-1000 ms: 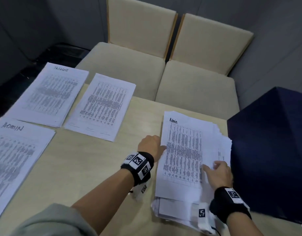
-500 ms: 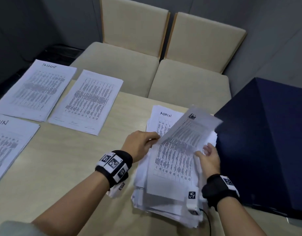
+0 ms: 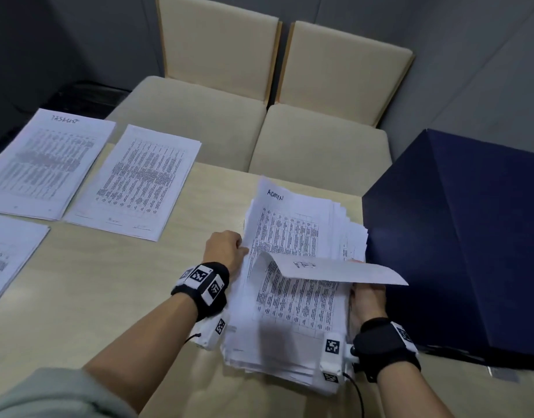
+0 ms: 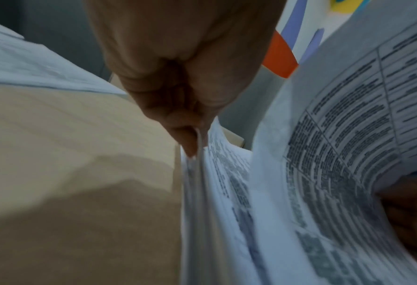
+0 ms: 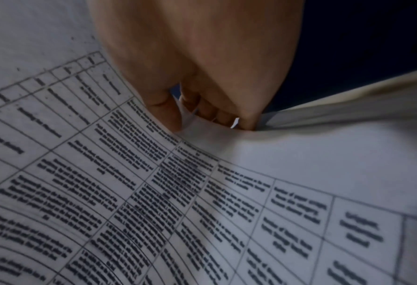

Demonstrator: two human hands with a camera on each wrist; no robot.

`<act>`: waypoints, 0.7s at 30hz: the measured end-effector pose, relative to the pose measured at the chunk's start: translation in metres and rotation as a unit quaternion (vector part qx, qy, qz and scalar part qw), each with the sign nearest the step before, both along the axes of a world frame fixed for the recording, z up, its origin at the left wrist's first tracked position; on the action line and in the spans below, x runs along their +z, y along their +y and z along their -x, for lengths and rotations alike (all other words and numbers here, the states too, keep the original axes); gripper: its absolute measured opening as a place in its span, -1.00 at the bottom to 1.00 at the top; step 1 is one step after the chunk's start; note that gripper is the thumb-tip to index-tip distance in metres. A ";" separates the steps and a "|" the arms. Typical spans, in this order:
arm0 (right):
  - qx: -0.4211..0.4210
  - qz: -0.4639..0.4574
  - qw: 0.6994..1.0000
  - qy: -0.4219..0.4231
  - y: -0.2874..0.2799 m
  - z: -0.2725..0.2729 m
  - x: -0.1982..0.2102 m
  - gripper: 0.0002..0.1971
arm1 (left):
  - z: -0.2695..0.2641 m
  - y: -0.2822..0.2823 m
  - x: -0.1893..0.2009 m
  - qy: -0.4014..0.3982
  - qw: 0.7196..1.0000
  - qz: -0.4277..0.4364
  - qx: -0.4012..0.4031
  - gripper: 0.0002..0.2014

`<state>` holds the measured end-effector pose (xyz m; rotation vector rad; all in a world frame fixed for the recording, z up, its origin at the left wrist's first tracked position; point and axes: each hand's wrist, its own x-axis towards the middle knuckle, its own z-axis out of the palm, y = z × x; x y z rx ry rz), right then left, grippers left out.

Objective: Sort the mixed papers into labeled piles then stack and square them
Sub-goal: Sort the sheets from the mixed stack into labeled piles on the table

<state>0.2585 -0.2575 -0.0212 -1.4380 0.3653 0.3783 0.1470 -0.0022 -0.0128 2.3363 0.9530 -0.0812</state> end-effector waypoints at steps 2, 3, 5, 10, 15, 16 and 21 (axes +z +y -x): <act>0.000 0.011 1.000 -0.005 0.000 -0.002 0.003 -0.83 | 0.003 0.005 0.008 0.039 0.998 -0.033 -0.032 -0.66; 0.011 0.011 1.000 -0.013 0.001 -0.003 0.004 -0.88 | 0.004 0.008 0.014 0.071 0.994 -0.064 -0.051 -0.67; 0.031 0.008 0.999 -0.031 0.006 0.000 0.009 -0.82 | 0.008 0.012 0.026 0.118 0.980 -0.136 -0.087 -0.62; -0.019 -0.040 0.999 -0.008 0.018 0.003 0.009 -0.64 | 0.017 0.016 0.040 -0.002 0.980 -0.154 -0.127 -0.64; 0.000 -0.067 0.998 0.006 0.014 0.000 0.005 -0.77 | 0.025 0.018 0.027 -0.197 0.976 0.077 -0.047 -0.63; -0.001 -0.066 0.998 0.015 0.012 -0.001 0.006 -0.82 | 0.026 0.016 0.024 -0.212 0.970 0.113 -0.022 -0.64; 0.022 -0.049 0.999 0.007 0.010 -0.002 0.016 -0.79 | 0.023 0.007 0.014 -0.221 0.949 0.219 0.043 -0.59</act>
